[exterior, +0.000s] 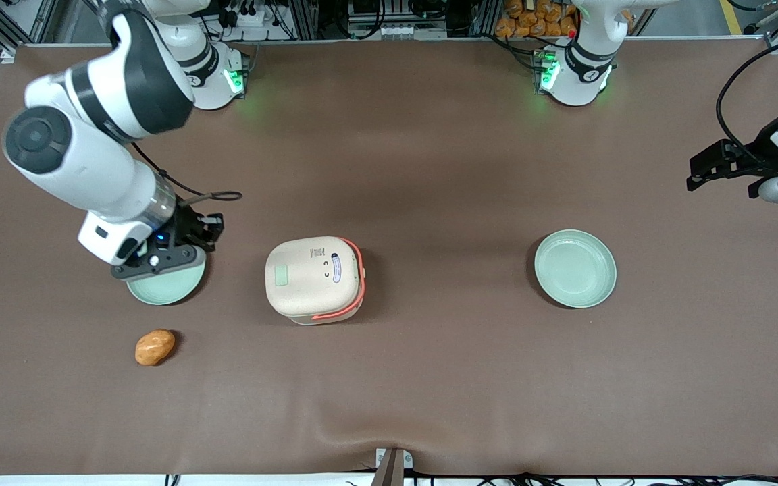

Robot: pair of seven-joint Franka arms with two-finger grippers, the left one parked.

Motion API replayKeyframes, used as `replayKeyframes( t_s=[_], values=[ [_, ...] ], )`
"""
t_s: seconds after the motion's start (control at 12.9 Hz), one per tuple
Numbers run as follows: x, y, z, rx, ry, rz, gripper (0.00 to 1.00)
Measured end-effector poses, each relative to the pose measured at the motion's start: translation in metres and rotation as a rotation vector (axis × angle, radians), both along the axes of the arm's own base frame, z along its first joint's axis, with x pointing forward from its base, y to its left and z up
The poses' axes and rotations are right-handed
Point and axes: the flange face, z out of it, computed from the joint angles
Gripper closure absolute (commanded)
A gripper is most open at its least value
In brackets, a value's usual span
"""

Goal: Press rice cooker button with right arm
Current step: 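Move the right gripper over the rice cooker's lid button, then lower the closed right gripper onto the lid button of the rice cooker, then press down on the rice cooker's lid button with the right gripper tips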

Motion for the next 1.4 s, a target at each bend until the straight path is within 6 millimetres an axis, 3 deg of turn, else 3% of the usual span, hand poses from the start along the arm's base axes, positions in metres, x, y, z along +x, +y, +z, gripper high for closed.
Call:
replayKeyframes(
  t_s=[0.39,1.01,1.4],
  values=[
    [0.013,0.035,-0.048,0.03,-0.012,-0.074,0.95],
    [0.011,0.081,-0.082,-0.031,-0.076,-0.05,0.95],
    [0.012,0.086,-0.097,-0.056,-0.073,-0.041,0.95]
  ],
)
